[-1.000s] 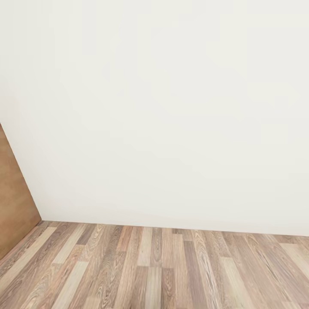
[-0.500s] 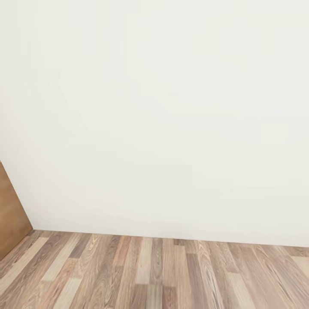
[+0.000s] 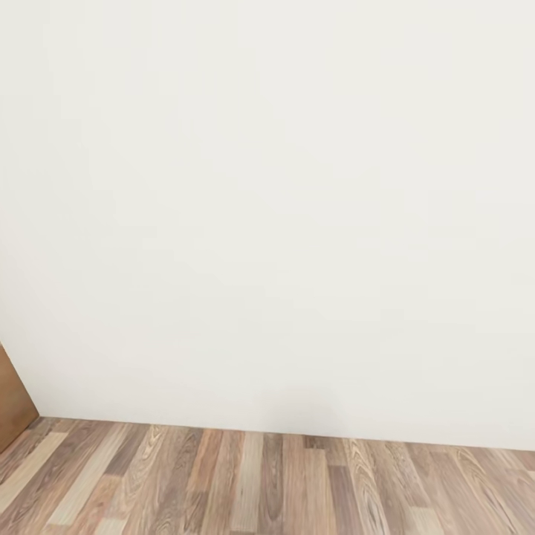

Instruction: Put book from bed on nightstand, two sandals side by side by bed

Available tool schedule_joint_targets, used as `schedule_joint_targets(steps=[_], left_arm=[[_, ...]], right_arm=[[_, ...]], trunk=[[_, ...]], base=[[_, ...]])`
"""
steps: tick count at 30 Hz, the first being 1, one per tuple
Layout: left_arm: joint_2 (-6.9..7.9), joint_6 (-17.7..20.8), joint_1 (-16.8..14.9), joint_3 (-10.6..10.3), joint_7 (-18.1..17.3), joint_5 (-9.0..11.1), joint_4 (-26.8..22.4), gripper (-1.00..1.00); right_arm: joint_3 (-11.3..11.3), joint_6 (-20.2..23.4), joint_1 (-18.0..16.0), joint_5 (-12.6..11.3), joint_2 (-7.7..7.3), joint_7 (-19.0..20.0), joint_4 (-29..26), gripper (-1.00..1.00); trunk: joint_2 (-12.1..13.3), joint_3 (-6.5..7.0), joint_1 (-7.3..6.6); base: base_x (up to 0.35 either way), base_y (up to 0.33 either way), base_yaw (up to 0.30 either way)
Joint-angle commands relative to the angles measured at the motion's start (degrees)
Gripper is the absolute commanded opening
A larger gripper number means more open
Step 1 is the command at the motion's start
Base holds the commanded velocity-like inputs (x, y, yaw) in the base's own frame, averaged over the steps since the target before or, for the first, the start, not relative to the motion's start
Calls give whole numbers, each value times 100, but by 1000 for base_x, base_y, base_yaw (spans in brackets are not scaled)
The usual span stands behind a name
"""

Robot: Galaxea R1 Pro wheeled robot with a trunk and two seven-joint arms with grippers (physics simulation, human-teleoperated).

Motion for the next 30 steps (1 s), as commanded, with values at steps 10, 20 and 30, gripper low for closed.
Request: schedule_joint_targets(steps=[10, 20, 30], left_arm=[[1, -20, -3, 51, -7, -59, 3, 100], [1, -22, -3, 51, -7, -58, 3, 100], [1, -23, -3, 51, -7, -58, 5, 100]], right_arm=[[-22, -10, -8, -37, -2, 34, 19, 100], [-22, -10, -8, -37, -2, 37, 19, 100], [-22, -10, -8, -37, -2, 38, 19, 100]], trunk=[[-3, -6, 3], [-3, -13, 3], [-3, -46, 3]], base=[[328, 0, 0], [327, 0, -75], [135, 0, -182]])
